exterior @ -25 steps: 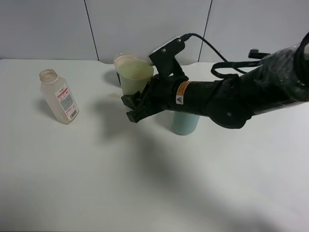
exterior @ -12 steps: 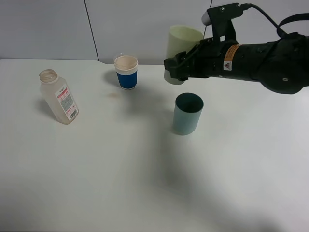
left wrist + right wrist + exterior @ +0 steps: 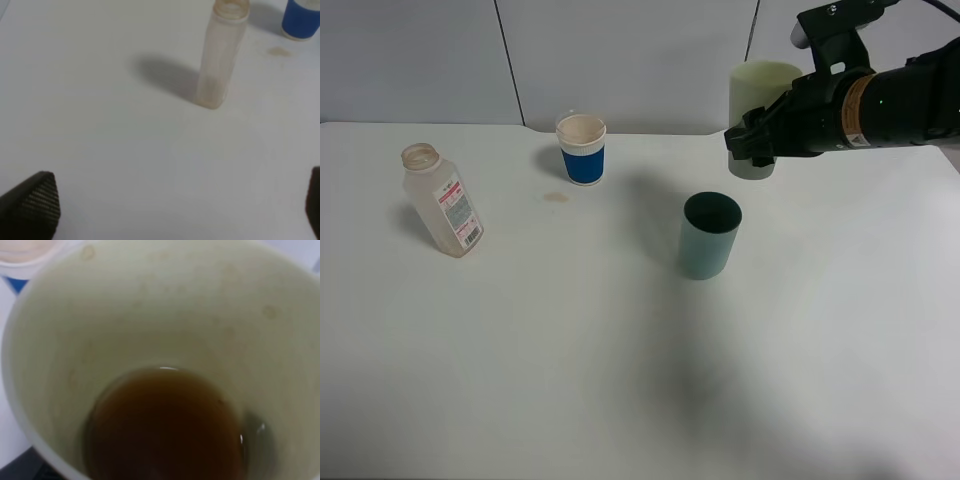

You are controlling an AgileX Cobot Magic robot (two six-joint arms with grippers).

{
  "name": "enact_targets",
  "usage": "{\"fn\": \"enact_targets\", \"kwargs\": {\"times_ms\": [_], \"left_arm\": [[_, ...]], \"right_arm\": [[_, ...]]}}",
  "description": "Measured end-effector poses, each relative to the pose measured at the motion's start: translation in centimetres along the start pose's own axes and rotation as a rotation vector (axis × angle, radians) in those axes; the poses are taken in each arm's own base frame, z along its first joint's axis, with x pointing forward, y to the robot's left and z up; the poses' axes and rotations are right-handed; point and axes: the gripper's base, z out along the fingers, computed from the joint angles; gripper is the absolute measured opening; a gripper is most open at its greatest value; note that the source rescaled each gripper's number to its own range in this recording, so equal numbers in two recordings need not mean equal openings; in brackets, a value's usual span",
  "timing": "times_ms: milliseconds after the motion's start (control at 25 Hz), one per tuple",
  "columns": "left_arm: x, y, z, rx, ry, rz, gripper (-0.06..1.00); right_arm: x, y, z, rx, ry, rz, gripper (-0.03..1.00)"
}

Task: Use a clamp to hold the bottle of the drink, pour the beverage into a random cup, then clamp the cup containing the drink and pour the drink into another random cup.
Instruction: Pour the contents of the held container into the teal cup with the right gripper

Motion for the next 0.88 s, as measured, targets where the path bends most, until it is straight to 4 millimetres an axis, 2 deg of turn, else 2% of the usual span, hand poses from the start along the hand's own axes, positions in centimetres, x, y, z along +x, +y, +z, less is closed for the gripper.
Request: {"fn": "enact_targets", "kwargs": {"times_ms": [480, 880], "left_arm": [[0.0, 0.0, 0.0, 0.000, 0.000, 0.000, 1.00], [0.0, 0.0, 0.0, 0.000, 0.000, 0.000, 1.00]], "right_arm": [[-0.4, -1.3, -0.9, 0.145, 0.000, 0.014, 0.04], [-0.4, -1.4, -0.9, 0.150, 0.024, -0.299, 0.04]]}}
